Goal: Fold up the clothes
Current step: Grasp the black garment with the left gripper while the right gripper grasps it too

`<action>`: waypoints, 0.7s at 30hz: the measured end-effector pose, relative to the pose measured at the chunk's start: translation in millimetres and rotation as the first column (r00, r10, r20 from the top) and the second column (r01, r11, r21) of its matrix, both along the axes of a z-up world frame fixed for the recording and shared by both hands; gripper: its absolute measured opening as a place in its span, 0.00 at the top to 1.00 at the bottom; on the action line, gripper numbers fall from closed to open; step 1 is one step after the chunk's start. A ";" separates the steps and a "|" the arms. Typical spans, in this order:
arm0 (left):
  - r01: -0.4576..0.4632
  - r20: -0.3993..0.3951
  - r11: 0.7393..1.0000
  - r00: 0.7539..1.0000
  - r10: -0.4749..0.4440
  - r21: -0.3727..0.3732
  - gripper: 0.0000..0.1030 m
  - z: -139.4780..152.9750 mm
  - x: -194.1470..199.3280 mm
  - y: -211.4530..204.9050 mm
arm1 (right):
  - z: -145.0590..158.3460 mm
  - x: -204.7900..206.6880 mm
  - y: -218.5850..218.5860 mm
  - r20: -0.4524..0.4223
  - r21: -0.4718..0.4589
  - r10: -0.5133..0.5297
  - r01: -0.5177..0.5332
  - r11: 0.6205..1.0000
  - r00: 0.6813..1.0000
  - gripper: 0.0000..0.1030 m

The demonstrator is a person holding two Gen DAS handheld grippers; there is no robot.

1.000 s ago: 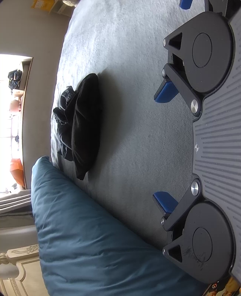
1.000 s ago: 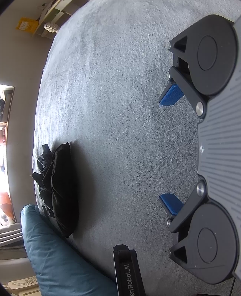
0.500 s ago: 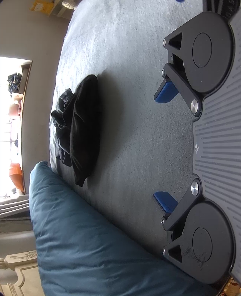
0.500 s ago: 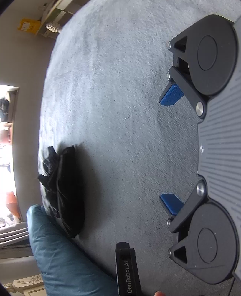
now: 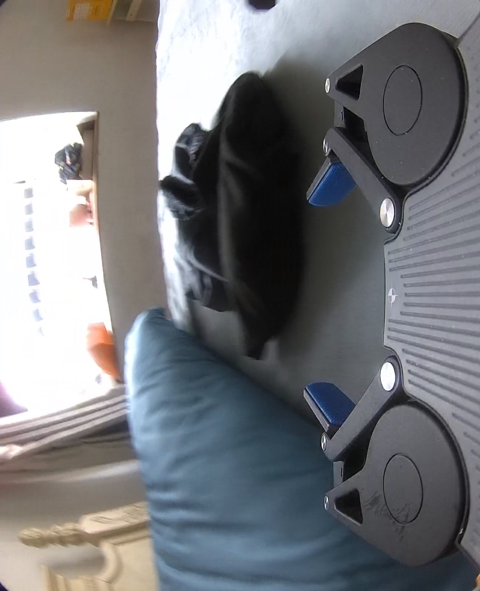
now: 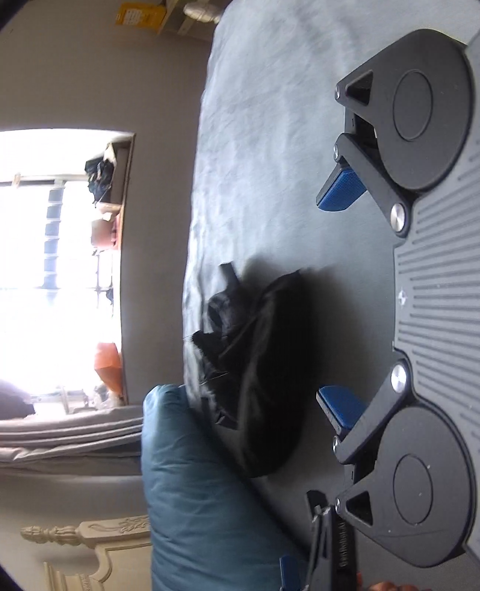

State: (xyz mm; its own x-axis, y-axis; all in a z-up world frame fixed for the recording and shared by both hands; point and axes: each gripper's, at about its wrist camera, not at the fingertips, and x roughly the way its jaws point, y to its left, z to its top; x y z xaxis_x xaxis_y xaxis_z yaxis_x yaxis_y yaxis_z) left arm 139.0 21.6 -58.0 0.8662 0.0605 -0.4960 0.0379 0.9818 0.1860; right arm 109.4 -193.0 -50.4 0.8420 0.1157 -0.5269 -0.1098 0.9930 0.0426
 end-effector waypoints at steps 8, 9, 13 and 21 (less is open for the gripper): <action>0.297 0.027 0.923 0.950 -0.312 0.243 0.30 -18.5 41.9 -31.8 | -25.6 99.9 42.7 -0.060 -0.086 0.169 -0.174 0.981 0.984 0.15; 0.334 0.009 0.901 0.937 -0.350 0.276 0.30 -22.8 45.9 -36.4 | -30.1 108.2 48.0 -0.073 -0.096 0.187 -0.194 0.976 0.980 0.15; 0.413 -0.073 0.843 0.907 -0.415 0.344 0.30 -42.5 63.6 -46.8 | -52.2 136.6 62.4 -0.151 -0.146 0.199 -0.221 0.964 0.968 0.16; 0.447 -0.116 0.794 0.890 -0.441 0.412 0.69 -54.6 59.6 -63.7 | -69.9 143.0 53.6 -0.257 -0.074 0.141 -0.165 0.983 0.956 0.66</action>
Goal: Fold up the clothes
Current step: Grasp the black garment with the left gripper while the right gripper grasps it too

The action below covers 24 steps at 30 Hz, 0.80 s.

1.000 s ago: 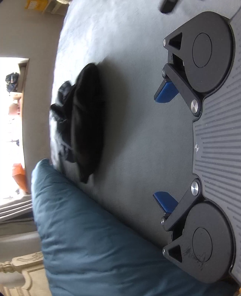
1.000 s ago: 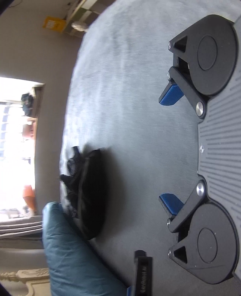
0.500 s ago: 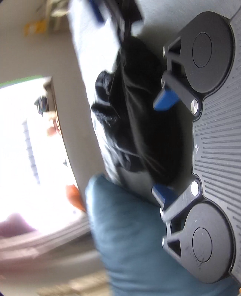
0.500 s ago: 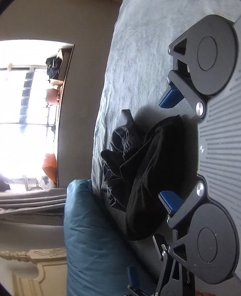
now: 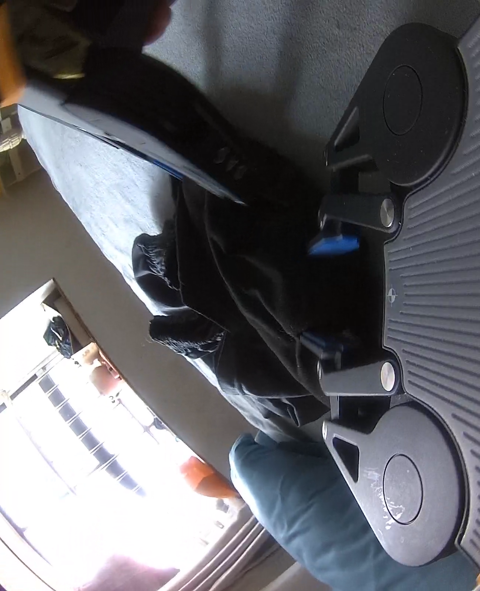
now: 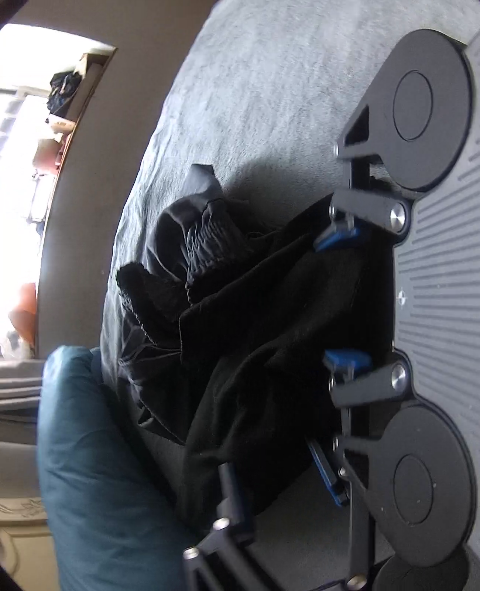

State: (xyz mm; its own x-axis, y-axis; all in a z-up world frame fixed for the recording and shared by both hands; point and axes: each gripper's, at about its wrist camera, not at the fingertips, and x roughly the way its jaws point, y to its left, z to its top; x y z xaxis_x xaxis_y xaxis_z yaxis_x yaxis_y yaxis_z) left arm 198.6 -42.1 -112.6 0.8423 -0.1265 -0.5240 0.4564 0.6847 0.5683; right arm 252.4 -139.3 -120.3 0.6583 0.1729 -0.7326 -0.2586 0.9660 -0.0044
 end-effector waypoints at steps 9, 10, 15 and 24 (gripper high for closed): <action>0.025 -0.046 0.985 0.998 -0.033 -0.168 0.90 39.4 -51.5 0.5 | 41.0 -58.4 -46.1 0.004 0.181 0.039 -0.039 0.983 0.999 0.84; 0.042 -0.049 0.981 0.997 -0.052 -0.187 0.90 45.6 -60.7 -3.3 | 48.5 -70.6 -55.5 0.009 0.211 0.035 -0.036 0.977 0.999 0.84; 0.172 -0.101 0.938 0.972 -0.211 -0.301 0.91 74.2 -139.9 -24.5 | 83.4 -154.4 -110.2 0.032 0.293 0.010 -0.019 0.956 0.999 0.85; 0.388 -0.298 0.815 0.791 -0.534 -0.431 0.91 64.9 -295.4 -62.3 | 92.7 -362.0 -197.1 -0.095 0.261 -0.101 0.122 0.958 0.990 0.84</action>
State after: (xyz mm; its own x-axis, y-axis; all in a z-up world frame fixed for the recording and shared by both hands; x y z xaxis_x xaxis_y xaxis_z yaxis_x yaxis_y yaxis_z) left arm -96.8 -104.4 -47.7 0.3693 -0.6712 -0.6427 0.8953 0.4423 0.0526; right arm -109.6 -336.5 -27.6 0.6254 0.2971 -0.7216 -0.1382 0.9522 0.2723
